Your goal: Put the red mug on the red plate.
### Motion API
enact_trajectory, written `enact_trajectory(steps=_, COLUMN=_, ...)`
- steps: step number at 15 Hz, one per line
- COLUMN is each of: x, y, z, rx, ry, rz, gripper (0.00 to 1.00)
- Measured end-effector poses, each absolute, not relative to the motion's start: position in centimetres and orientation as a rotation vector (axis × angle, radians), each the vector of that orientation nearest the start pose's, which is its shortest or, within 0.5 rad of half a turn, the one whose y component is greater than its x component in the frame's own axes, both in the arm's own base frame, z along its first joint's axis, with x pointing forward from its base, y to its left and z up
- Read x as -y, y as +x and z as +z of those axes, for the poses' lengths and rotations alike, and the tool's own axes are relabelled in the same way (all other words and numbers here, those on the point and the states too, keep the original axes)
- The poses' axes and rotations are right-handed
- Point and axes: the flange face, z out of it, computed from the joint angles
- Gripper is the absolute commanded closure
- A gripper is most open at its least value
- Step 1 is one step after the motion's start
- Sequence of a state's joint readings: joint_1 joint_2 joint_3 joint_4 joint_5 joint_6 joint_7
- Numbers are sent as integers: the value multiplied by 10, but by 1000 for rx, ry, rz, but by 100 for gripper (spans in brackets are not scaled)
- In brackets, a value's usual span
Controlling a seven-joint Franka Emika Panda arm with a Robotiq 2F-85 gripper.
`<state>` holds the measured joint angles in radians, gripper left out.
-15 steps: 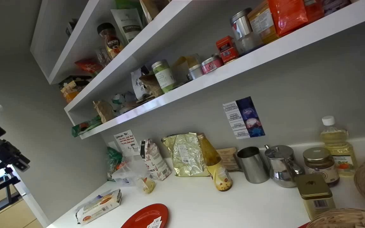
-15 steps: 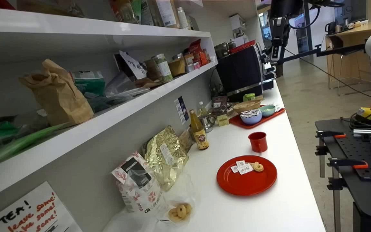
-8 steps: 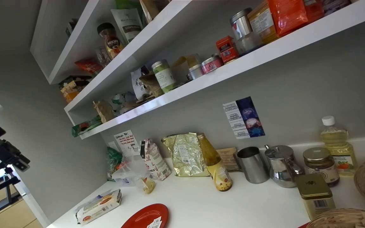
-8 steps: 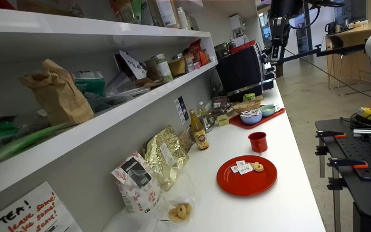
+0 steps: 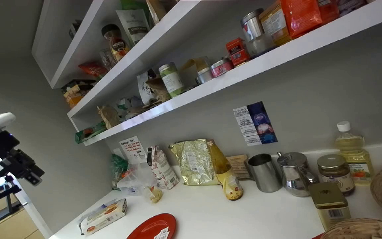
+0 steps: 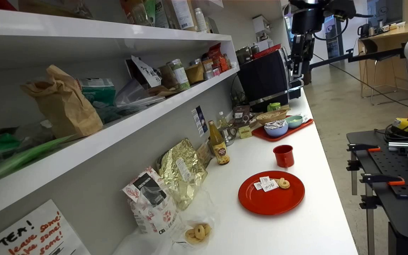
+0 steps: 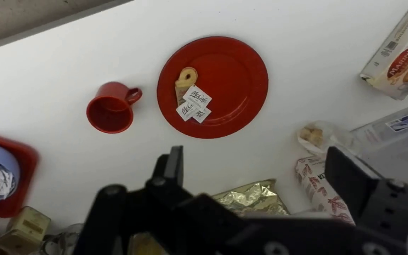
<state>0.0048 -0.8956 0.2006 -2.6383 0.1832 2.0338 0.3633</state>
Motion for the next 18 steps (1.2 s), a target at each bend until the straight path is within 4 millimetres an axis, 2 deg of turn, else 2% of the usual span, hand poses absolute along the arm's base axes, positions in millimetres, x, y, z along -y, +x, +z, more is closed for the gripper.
enact_trajectory(steps=2, x=-65, y=315, z=508, rx=-469, ry=-3001, rz=-371, gripper=0)
enact_trajectory(steps=7, x=-12, y=337, z=435, rx=-640, ry=-3031, rz=-289, gripper=0)
enact_trajectory(steps=18, x=87, y=389, z=322, rx=-925, ry=-3025, rz=-147, gripper=0)
